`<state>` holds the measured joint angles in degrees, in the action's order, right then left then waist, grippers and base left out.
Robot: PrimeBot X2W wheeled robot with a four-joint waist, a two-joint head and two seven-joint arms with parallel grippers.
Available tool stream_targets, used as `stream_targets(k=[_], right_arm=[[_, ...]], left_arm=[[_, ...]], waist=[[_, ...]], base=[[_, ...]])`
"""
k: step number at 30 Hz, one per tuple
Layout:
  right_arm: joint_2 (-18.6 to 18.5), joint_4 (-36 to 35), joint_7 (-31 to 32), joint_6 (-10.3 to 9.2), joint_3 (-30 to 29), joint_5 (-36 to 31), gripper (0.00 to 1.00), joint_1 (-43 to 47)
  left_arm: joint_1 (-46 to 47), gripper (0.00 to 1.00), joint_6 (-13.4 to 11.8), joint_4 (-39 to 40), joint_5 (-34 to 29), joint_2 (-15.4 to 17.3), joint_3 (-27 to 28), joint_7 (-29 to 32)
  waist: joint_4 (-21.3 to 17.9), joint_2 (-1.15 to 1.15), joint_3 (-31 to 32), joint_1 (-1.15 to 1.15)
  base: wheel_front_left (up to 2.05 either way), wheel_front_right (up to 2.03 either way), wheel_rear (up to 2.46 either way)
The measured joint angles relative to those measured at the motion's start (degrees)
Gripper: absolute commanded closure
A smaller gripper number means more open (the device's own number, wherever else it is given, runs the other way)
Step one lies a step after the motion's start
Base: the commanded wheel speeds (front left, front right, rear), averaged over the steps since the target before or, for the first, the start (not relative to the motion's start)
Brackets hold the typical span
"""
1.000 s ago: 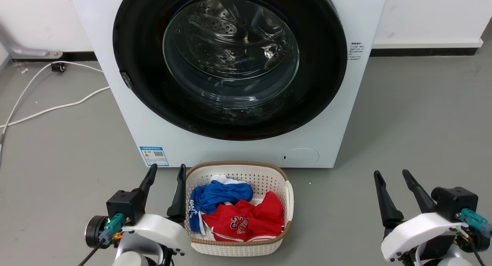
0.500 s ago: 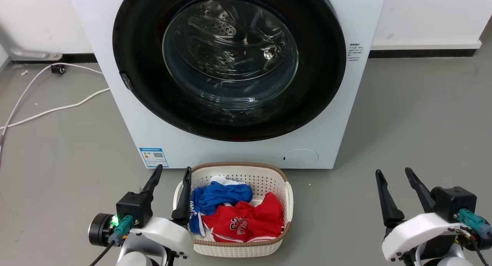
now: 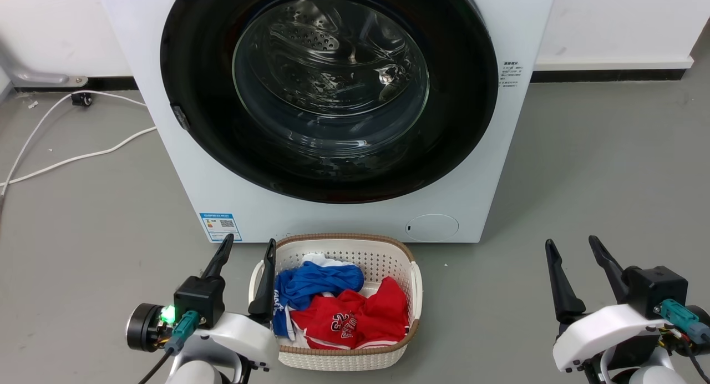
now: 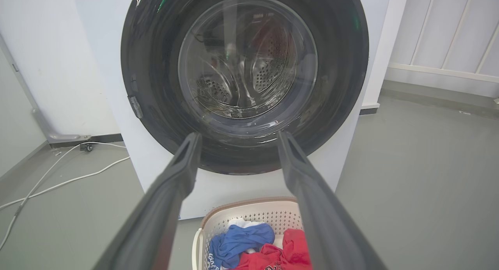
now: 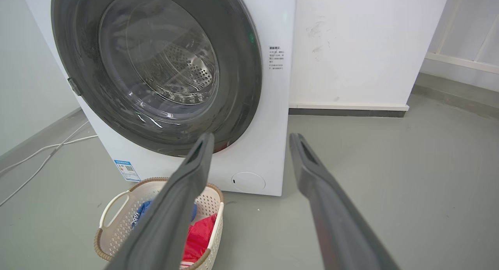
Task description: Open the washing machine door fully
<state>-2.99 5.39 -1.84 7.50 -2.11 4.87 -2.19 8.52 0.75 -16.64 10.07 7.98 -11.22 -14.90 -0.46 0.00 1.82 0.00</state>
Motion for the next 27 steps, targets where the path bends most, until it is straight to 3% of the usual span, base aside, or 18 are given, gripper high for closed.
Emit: stream_targets(k=[5, 6, 7, 8, 9, 13, 16, 27], right_arm=[[0.0, 0.56, -0.46, 0.0, -0.23, 0.07, 0.0, -0.2], [0.0, 0.74, -0.46, 0.0, -0.26, 0.23, 0.25, -0.24], [0.0, 0.85, -0.46, 0.0, -0.38, 0.29, 0.58, -0.26], [0.0, 0.97, -0.45, 0.0, -0.49, 0.59, 0.82, -0.31], [0.0, 1.11, -0.38, 0.0, -0.6, 0.87, 1.0, -0.38], [0.01, 1.59, -0.12, 0.0, -0.94, 2.0, 1.0, -0.55], [0.01, 2.42, 0.53, -0.01, -1.72, 6.37, 1.0, -0.74], [0.08, 9.45, 2.99, -0.02, -4.11, 52.61, 1.0, -5.04]], left_arm=[[0.07, 0.0, -0.24, -0.63, 0.03, -0.23, 0.18, -0.16], [0.08, 0.0, -0.23, -0.76, 0.27, -0.3, 0.19, -0.16], [0.1, 0.0, -0.23, -0.78, 0.27, -0.31, 0.19, -0.16], [0.13, 0.0, -0.24, -0.79, 0.29, -0.31, 0.2, -0.16], [0.18, 0.0, -0.24, -0.82, 0.46, -0.33, 0.24, -0.16], [0.22, 0.0, -0.24, -1.09, 0.9, -0.33, 0.36, -0.16], [0.22, 0.0, -0.26, -1.21, 1.29, -0.4, 0.51, -0.16], [0.2, 0.0, -1.25, -0.91, 2.31, -0.73, 1.52, -0.16]], waist=[[0.06, 0.0, 0.02, 0.0], [0.1, 0.0, 0.0, 0.0], [0.13, 0.0, -0.02, 0.0], [0.15, 0.0, -0.05, 0.0], [0.16, 0.0, -0.08, 0.0], [0.18, 0.0, -0.13, 0.0], [0.18, 0.0, -0.1, 0.0], [0.72, 0.0, -0.22, 0.0]], base=[[0.0, 0.0, 0.0], [0.0, 0.0, 0.0], [0.0, 0.0, 0.0], [0.0, 0.0, 0.0], [0.0, 0.0, 0.0], [0.0, 0.0, 0.0], [0.0, 0.0, 0.0], [0.0, 0.0, 0.0]])
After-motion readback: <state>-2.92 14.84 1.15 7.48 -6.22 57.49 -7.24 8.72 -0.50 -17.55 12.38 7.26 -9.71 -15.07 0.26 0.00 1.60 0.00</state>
